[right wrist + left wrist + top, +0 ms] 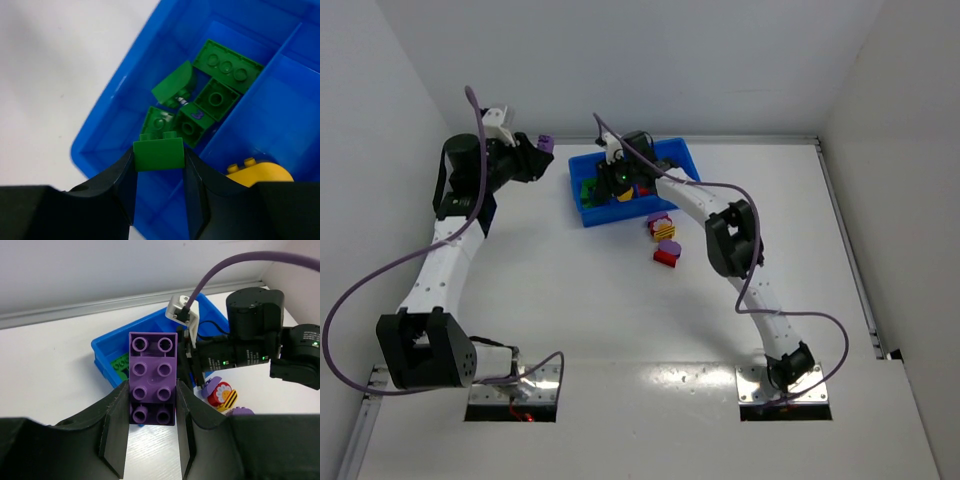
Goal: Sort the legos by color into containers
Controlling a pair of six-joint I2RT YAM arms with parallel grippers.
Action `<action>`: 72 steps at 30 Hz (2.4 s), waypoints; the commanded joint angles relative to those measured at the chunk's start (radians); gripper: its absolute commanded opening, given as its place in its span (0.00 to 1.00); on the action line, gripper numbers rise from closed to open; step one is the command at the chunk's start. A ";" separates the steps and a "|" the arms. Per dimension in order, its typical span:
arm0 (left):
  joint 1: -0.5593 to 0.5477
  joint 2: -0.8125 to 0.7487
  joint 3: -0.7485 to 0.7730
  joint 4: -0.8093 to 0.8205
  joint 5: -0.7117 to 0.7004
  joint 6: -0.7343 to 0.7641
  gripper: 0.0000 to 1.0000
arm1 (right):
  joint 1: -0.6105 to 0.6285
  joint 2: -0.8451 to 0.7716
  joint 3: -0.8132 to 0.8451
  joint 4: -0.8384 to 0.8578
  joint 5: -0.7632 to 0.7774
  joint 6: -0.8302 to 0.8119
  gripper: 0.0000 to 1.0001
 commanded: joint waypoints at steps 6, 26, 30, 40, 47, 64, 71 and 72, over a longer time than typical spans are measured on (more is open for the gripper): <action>-0.006 -0.021 -0.003 0.006 0.008 0.013 0.12 | 0.024 0.013 0.076 0.053 0.077 -0.013 0.57; -0.286 0.351 0.284 0.058 0.001 -0.009 0.12 | -0.282 -0.649 -0.427 -0.101 0.415 -0.223 0.81; -0.370 0.603 0.561 -0.065 0.014 0.034 0.12 | -0.406 -0.830 -0.634 -0.145 0.449 -0.245 0.82; -0.499 0.989 0.973 -0.166 0.088 0.023 0.18 | -0.575 -1.098 -0.916 -0.223 0.411 -0.243 0.82; -0.535 1.163 1.085 -0.128 0.110 -0.050 0.21 | -0.623 -1.150 -0.917 -0.288 0.357 -0.223 0.82; -0.535 1.180 1.053 -0.077 -0.025 0.000 0.86 | -0.623 -1.141 -0.900 -0.348 0.080 -0.324 0.80; -0.498 0.971 0.941 -0.011 0.086 0.005 0.86 | -0.545 -1.093 -0.932 -0.466 -0.164 -0.737 0.76; -0.486 0.945 0.932 -0.020 0.128 0.005 0.86 | -0.534 -1.081 -0.943 -0.466 -0.173 -0.780 0.76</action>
